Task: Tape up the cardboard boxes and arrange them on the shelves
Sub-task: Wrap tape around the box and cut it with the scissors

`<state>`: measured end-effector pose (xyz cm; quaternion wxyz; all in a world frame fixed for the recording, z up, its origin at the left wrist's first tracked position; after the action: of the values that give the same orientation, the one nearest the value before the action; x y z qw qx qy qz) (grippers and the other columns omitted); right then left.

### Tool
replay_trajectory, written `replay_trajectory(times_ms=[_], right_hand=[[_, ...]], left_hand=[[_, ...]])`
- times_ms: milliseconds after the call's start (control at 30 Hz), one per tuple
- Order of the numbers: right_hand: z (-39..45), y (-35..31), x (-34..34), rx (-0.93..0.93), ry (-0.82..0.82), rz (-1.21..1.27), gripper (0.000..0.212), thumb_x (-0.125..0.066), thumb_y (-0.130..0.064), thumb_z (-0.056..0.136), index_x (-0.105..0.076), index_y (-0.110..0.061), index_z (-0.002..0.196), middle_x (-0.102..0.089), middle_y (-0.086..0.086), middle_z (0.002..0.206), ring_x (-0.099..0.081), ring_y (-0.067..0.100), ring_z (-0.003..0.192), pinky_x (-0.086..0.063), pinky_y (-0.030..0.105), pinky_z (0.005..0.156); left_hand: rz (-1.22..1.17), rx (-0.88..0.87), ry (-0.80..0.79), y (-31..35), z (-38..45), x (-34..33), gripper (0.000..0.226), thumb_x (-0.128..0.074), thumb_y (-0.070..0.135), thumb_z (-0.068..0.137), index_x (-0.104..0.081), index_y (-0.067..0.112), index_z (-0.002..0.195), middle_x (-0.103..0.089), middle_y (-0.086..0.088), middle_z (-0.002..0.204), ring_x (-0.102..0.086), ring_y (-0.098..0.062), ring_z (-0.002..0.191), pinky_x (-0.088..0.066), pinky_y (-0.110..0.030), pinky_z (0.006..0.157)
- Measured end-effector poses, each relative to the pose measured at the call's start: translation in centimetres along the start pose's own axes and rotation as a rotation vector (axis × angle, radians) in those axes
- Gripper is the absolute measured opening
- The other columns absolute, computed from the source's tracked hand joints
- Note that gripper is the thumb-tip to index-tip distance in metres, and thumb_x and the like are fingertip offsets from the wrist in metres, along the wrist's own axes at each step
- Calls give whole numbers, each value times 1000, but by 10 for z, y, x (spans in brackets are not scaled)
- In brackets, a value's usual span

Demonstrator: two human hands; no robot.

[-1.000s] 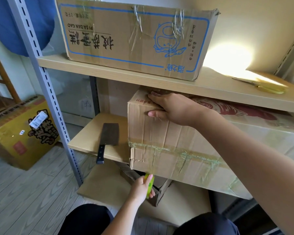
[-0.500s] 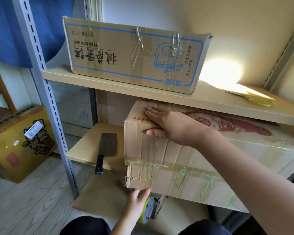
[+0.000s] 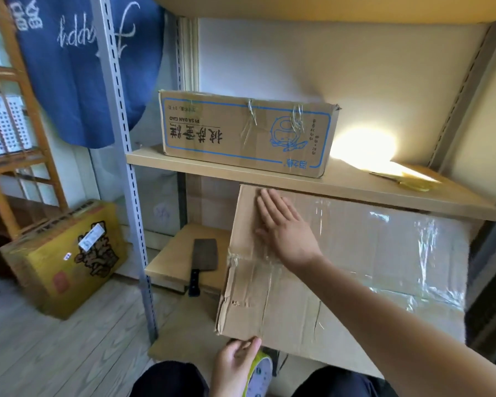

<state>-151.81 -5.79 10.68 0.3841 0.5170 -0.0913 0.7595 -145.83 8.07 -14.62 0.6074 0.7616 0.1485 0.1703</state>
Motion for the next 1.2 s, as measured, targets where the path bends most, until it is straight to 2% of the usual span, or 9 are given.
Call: replay_trajectory(times_ms=[100,167,333,433,533,633,900,1033,1200], right_hand=[[-53,-29,-85,64,-286,18,66,-20,-50,102,-29,-8,152,-21,7,160,-23,22,148,-16,36,123],[-75,-25,-109,-33,-314,85,67,-13,-50,104,-34,-7,150,-28,7,158,-26,21,146,-17,36,117],[-60,-9,-116,-38,-320,225,93,15,-71,82,5,-16,156,14,-3,161,18,10,148,8,30,121],[-46,4,-124,-67,-386,279,96,8,-76,79,6,-19,157,14,-5,162,17,6,147,9,28,121],[-32,23,-139,-98,-495,342,84,-12,-71,91,3,-21,157,10,-7,163,13,4,148,7,26,121],[-17,39,-158,-101,-562,390,78,-19,-66,96,2,-22,157,6,-7,164,9,4,148,6,24,120],[6,64,-181,-21,-612,495,78,-21,-67,95,4,-27,156,11,-12,162,11,0,147,6,24,117],[8,71,-179,-33,-601,545,78,-26,-69,93,-2,-30,157,5,-15,163,7,-2,147,2,29,121],[5,76,-140,-120,-426,399,69,-29,-66,96,-23,-31,155,-8,-13,163,-8,5,149,-22,36,120]], left_hand=[[130,-28,49,14,11,8,29,-68,48,86,-76,20,81,-75,10,79,-68,-2,81,-46,-13,68],[189,-54,55,28,24,8,30,-63,51,87,-72,23,83,-73,9,81,-68,-8,86,-46,-22,73],[7,14,-5,44,35,-10,45,-61,58,71,-58,17,91,-68,0,84,-65,-17,83,-46,-30,71],[-131,90,35,43,37,-9,42,-67,45,84,-47,15,106,-62,-5,96,-64,-20,88,-52,-35,74],[-83,-17,-87,67,49,-18,44,-60,56,72,-54,23,100,-66,-3,99,-66,-19,93,-53,-40,84],[-166,-55,-299,85,52,-43,32,-54,43,90,-62,14,81,-68,-3,71,-64,-17,66,-53,-26,67],[-130,9,-302,46,85,-67,43,-50,51,91,-55,12,73,-55,3,46,-52,-11,42,-44,-13,50],[-170,-69,-308,42,95,-79,61,-51,66,89,-56,7,73,-53,-5,49,-47,-19,45,-44,-22,53],[-246,-132,-323,39,91,-78,50,-60,48,78,-54,0,90,-54,-14,52,-50,-22,46,-45,-27,55]])
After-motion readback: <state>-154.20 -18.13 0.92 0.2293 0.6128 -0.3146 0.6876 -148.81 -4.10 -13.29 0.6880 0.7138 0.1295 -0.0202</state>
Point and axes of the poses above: each hand's wrist, its own z-axis towards the middle knuckle, its own x-axis out of the back of the hand, y = z × x, the point moved 10 cm from there along z, towards the middle knuckle
